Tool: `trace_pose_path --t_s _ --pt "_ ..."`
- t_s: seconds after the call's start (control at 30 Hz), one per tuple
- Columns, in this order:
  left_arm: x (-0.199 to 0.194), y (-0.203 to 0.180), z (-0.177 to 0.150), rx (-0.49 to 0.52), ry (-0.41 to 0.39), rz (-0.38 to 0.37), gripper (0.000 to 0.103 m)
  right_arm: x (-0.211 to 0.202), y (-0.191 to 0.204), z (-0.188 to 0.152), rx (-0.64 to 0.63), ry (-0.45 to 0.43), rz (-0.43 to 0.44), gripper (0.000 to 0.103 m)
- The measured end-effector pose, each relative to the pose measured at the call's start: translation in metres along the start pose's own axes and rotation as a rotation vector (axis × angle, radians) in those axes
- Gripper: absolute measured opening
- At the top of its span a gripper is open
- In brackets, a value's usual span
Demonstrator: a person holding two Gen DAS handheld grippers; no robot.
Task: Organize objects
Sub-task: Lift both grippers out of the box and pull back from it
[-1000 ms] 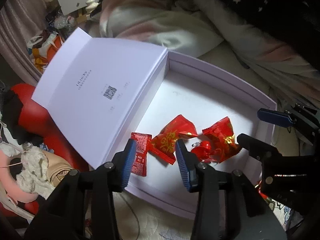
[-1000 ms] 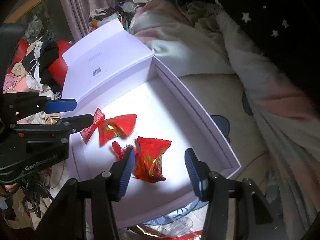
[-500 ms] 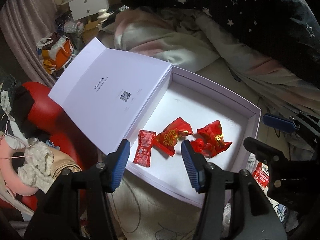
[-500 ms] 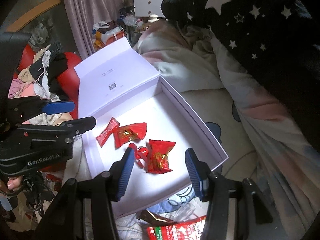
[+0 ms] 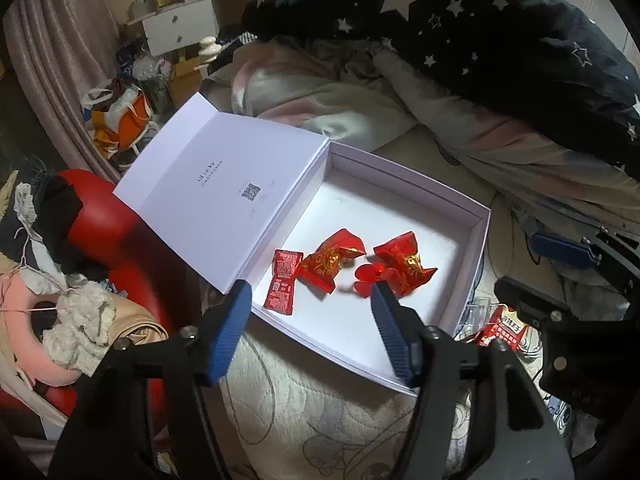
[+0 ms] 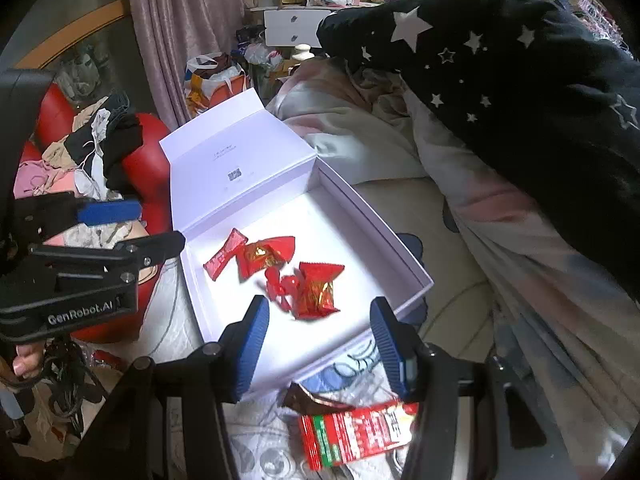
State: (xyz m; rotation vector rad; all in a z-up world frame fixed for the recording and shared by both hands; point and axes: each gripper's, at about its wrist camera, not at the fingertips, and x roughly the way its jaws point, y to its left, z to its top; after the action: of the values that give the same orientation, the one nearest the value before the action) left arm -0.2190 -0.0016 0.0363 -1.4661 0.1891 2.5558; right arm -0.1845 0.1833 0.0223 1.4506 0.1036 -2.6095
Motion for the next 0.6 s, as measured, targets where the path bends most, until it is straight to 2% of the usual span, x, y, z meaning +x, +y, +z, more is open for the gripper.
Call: trace_pose_path --t_s 0.6 --pt "-0.045 -0.020 -0.053 0.005 -0.048 0.013 0.063 -0.048 0.013 -0.051 0.004 -0.041 -0.007 0.053"
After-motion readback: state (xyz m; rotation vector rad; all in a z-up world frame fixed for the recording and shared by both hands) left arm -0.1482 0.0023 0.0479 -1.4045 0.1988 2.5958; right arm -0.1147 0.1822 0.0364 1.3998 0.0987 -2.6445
